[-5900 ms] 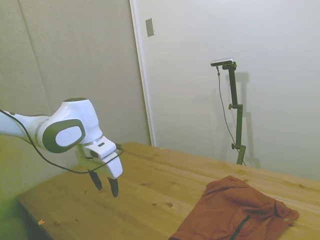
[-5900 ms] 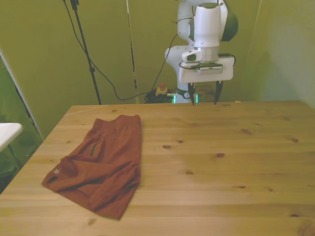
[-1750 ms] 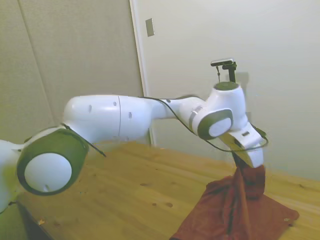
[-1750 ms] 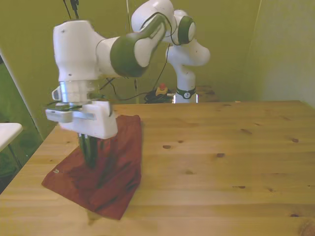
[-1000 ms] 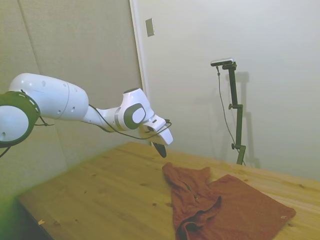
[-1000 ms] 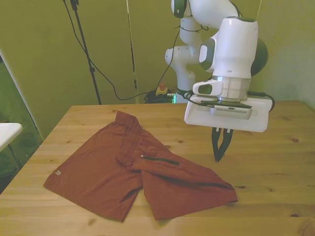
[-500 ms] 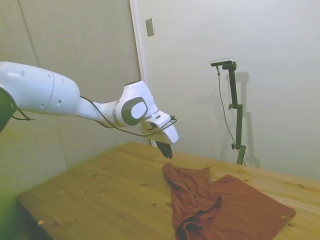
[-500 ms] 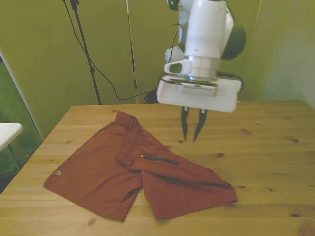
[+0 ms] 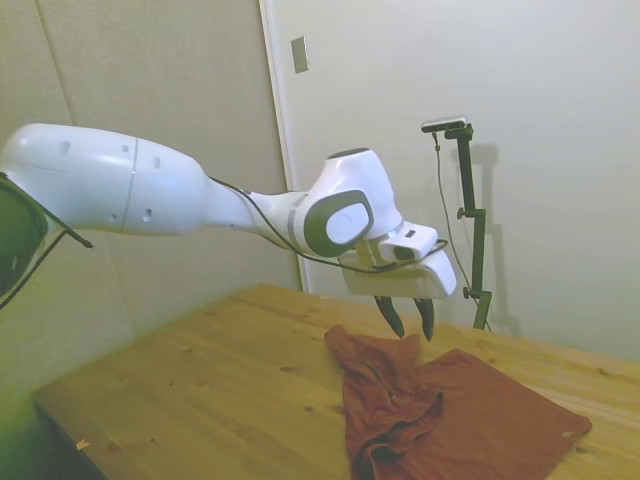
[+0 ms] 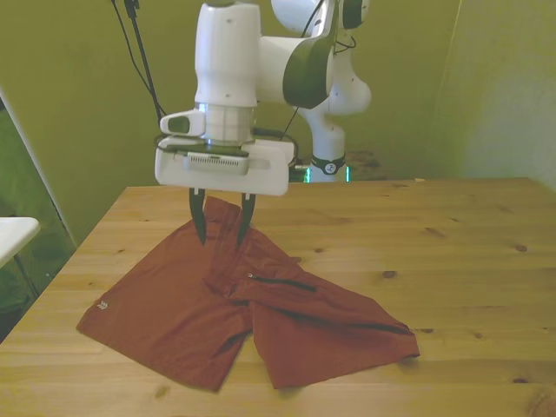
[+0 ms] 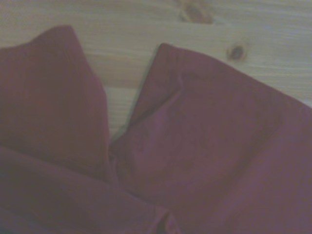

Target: Unfold the shorts

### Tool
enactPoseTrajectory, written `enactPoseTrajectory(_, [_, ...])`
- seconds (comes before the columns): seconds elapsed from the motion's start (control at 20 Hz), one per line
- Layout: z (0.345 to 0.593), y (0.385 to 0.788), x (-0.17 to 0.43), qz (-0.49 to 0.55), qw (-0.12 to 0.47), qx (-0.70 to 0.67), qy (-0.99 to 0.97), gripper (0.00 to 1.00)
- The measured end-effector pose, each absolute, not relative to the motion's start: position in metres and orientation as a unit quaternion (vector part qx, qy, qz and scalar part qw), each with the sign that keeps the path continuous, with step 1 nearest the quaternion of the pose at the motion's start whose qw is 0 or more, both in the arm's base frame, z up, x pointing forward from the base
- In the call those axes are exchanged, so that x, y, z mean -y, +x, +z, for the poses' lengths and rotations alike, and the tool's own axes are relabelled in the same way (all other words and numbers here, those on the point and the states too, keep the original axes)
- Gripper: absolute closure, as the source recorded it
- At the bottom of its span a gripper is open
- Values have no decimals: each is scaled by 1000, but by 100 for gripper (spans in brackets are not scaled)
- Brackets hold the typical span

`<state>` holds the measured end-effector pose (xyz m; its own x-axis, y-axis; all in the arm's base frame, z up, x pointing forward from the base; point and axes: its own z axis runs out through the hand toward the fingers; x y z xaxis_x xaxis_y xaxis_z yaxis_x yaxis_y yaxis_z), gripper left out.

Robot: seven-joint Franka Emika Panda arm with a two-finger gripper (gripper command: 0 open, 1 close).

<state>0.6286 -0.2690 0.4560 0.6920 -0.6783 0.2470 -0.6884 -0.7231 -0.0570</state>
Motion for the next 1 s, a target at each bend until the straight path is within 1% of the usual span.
enactPoseTrajectory(0.15, [434,629,287,75,5,346,935,0])
enactPoseTrajectory(0.3, [423,623,310,29,-2,338,941,0])
enactPoseTrajectory(0.45, [412,623,328,22,-2,332,943,0])
enactPoseTrajectory(0.7, [391,635,329,16,-8,326,945,0])
enactPoseTrajectory(0.75, [387,637,328,12,-10,325,946,100])
enactPoseTrajectory(1.0, [369,647,323,2,-17,321,947,100])
